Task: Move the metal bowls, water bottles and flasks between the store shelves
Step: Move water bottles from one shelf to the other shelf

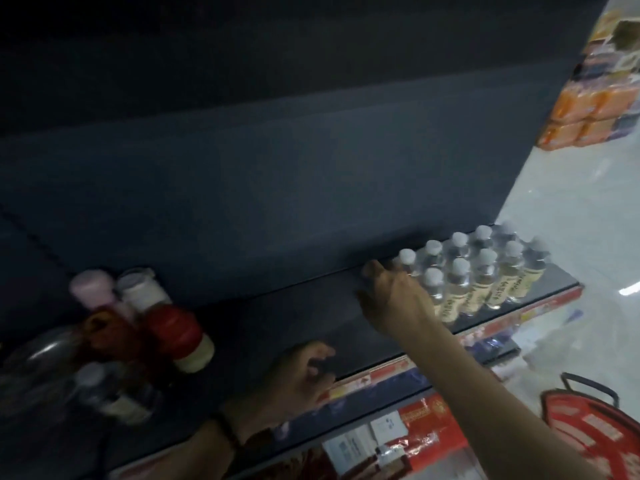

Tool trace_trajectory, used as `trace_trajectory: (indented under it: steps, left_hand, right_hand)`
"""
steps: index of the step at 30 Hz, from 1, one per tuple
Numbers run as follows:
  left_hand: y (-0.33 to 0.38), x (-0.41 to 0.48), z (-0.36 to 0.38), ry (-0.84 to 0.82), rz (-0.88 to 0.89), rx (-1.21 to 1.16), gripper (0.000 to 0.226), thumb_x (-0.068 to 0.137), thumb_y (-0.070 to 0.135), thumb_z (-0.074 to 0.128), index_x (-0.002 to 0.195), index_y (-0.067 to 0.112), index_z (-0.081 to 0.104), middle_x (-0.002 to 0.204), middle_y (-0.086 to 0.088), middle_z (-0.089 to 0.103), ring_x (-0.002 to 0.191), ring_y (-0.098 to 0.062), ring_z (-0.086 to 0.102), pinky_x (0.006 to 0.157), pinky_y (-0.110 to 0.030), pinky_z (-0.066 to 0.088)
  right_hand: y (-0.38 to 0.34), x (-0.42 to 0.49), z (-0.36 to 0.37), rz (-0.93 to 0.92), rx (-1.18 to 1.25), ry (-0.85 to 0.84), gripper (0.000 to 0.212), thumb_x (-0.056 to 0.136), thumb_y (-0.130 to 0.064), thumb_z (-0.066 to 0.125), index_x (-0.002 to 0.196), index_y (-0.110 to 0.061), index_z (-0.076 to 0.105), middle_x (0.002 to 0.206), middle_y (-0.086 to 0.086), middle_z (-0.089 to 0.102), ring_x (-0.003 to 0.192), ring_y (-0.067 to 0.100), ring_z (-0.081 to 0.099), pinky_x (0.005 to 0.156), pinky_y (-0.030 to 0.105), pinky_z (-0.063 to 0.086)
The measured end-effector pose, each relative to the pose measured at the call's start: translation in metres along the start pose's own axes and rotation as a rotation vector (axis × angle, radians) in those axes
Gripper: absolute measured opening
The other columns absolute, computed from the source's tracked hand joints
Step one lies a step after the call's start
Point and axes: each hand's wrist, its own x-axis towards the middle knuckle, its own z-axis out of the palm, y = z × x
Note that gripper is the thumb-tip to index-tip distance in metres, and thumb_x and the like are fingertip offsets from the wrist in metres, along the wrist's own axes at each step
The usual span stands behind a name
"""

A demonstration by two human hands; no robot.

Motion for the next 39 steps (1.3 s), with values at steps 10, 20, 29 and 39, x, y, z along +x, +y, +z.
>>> trace_trajectory:
  steps: [10, 20, 29, 39]
  left_hand:
    - [-0.116, -0.147, -0.130, 0.204, -0.166, 0.255, 0.011, 0.103, 0.029, 0.070, 0.113, 0.028, 0.073, 0.109, 0.012, 0.077, 0.102, 0.003, 0.070, 0.093, -0.023, 0.055]
    - [-0.192, -0.197, -0.187, 0.426, -0.364, -0.005, 0.021, 0.093, 0.037, 0.077, 0.105, 0.033, 0.061, 0.107, 0.013, 0.069, 0.100, -0.009, 0.067, 0.086, -0.036, 0.059]
    - [-0.229, -0.165, -0.204, 0.457, -0.203, -0.149, 0.066, 0.079, 0.020, 0.082, 0.137, 0.035, 0.055, 0.129, 0.010, 0.071, 0.121, -0.007, 0.068, 0.104, -0.044, 0.060]
    - [-0.241, -0.145, -0.189, 0.449, -0.148, -0.264, 0.060, 0.094, 0.003, 0.072, 0.146, 0.027, 0.052, 0.127, 0.005, 0.071, 0.113, -0.006, 0.070, 0.098, -0.041, 0.064]
  right_hand:
    - [-0.204, -0.052, 0.089, -0.380, 0.220, -0.289, 0.033, 0.097, -0.052, 0.059, 0.124, -0.033, 0.058, 0.120, 0.003, 0.062, 0.105, 0.029, 0.067, 0.083, 0.040, 0.058]
    - [-0.341, -0.060, 0.129, -0.541, 0.327, -0.356, 0.045, 0.097, -0.045, 0.066, 0.135, -0.027, 0.051, 0.119, 0.007, 0.067, 0.101, 0.029, 0.068, 0.076, 0.039, 0.056]
    - [-0.387, -0.034, 0.139, -0.541, 0.148, -0.446, 0.028, 0.101, -0.032, 0.065, 0.112, -0.007, 0.065, 0.110, 0.012, 0.068, 0.094, 0.028, 0.063, 0.079, 0.033, 0.047]
    - [-0.371, -0.031, 0.140, -0.502, 0.068, -0.369, 0.047, 0.102, -0.035, 0.066, 0.139, -0.006, 0.060, 0.137, 0.019, 0.062, 0.127, 0.039, 0.059, 0.087, 0.033, 0.036]
